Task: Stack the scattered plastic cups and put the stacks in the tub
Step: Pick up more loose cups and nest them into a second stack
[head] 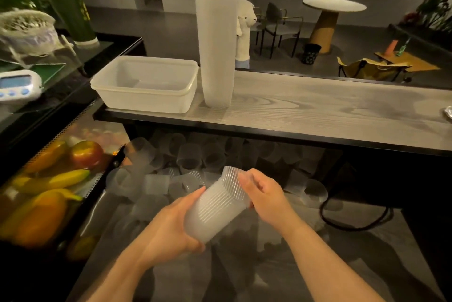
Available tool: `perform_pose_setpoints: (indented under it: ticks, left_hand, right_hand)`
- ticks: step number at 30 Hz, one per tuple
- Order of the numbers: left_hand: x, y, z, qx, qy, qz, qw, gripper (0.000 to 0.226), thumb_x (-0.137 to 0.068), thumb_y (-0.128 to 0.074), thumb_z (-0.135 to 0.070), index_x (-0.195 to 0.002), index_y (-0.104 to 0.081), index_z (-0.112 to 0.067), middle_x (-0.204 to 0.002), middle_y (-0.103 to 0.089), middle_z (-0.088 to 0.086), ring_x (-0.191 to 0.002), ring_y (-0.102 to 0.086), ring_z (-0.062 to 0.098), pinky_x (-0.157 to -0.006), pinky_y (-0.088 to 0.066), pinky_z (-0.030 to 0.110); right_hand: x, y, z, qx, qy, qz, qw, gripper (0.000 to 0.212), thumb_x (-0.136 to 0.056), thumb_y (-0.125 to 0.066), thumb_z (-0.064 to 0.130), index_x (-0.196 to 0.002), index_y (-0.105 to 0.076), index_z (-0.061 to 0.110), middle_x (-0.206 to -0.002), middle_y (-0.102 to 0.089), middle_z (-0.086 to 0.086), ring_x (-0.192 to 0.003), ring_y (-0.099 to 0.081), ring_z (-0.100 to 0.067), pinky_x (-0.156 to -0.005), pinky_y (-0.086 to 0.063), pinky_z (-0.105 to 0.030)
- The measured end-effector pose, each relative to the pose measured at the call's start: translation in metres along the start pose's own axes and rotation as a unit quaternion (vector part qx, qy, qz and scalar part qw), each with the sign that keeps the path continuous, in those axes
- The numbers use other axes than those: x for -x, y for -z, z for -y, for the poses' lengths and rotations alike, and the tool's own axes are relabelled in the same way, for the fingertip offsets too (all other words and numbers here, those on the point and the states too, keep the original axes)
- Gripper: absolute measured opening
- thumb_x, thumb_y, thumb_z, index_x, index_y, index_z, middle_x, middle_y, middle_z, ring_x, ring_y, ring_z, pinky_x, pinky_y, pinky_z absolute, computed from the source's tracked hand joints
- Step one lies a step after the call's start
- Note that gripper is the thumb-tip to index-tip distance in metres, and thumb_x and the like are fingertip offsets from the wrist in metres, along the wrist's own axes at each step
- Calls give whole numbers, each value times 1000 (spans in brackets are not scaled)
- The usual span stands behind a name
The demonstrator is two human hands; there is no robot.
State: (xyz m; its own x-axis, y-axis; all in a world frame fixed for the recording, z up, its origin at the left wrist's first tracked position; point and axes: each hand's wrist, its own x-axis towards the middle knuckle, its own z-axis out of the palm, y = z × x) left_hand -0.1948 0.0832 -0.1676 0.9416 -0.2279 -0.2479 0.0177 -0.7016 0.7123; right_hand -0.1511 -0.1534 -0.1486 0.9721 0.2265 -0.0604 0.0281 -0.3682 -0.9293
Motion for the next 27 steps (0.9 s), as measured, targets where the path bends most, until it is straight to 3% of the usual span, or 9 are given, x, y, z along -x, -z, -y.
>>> perform_pose_setpoints:
  ticks: [3, 5, 8, 11, 14, 16, 21, 24, 27]
  left_hand:
    - [6, 2, 1, 29, 12, -29, 999, 110, -55, -86, -41, -143, -24, -57, -128, -43, -32, -111, -51, -2, -89, -48, 22]
    - [8, 4, 8, 47, 25, -54, 997, 112, -58, -88, -38, -145, -19, -55, -125, -41, -34, -111, -51, 1, -86, -46, 21]
    - [13, 9, 27, 44, 48, -82, 994, 119, -58, -89, -34, -151, -17, -46, -129, -38, -30, -117, -43, 1, -96, -43, 23]
    - [18, 20, 42, 54, 96, -117, 987, 123, -59, -92, -32, -153, -15, -45, -137, -38, -20, -118, -38, 6, -106, -41, 34]
    - [25, 32, 59, 65, 124, -139, 980, 121, -61, -92, -29, -152, -14, -45, -137, -39, -15, -122, -41, 12, -102, -45, 38]
    - [29, 39, 66, 70, 127, -144, 979, 122, -60, -93, -29, -150, -14, -50, -132, -38, -16, -121, -43, 13, -95, -48, 36]
    - [49, 58, 83, 56, 150, -169, 973, 123, -59, -92, -29, -152, -13, -49, -130, -33, -18, -114, -39, 10, -91, -47, 36]
    - [63, 69, 95, 38, 145, -165, 975, 125, -55, -91, -36, -152, -14, -52, -137, -32, -22, -119, -39, 8, -96, -46, 34]
    - [72, 74, 99, 34, 151, -163, 975, 125, -54, -91, -36, -151, -14, -53, -137, -31, -24, -123, -40, 9, -104, -45, 38]
  right_hand:
    - [-8, -22, 3, 104, 24, -26, 994, 53, -87, -32, 72, -105, -69, 39, -97, -68, 27, -93, -61, 6, -79, -48, -21]
    - [-10, -40, 4, 111, 19, 42, 993, 65, -85, -22, 79, -126, -59, 47, -130, -61, 20, -121, -53, 1, -102, -44, -28]
    - [-19, -53, 12, 63, 3, 154, 986, 35, -90, -21, 75, -116, -45, 75, -146, -46, 24, -135, -37, 7, -115, -28, -23]
    - [-44, -58, 11, 151, 11, 108, 983, 39, -102, -31, 53, -131, -57, 46, -148, -47, 13, -138, -37, -3, -119, -24, -29]
    - [-83, -76, -4, 341, -47, 130, 930, 36, -102, -44, 43, -136, -56, 38, -162, -21, 6, -147, -22, -23, -120, -23, -37]
    - [-104, -87, -19, 365, -95, 158, 912, 41, -98, -48, 41, -140, -50, 41, -162, -19, -2, -142, -33, -27, -115, -34, -39]
    - [-139, -123, -36, 309, -99, 86, 942, 52, -98, -46, 29, -149, -36, 36, -140, -43, -13, -120, -55, -32, -105, -44, -39]
    - [-158, -136, -42, 322, -133, 59, 936, 47, -101, -46, 24, -148, -41, 22, -140, -50, -16, -125, -53, -34, -105, -43, -40]
    - [-161, -140, -42, 304, -137, 3, 943, 36, -100, -50, 34, -129, -58, 13, -125, -62, -14, -114, -59, -32, -92, -48, -38]
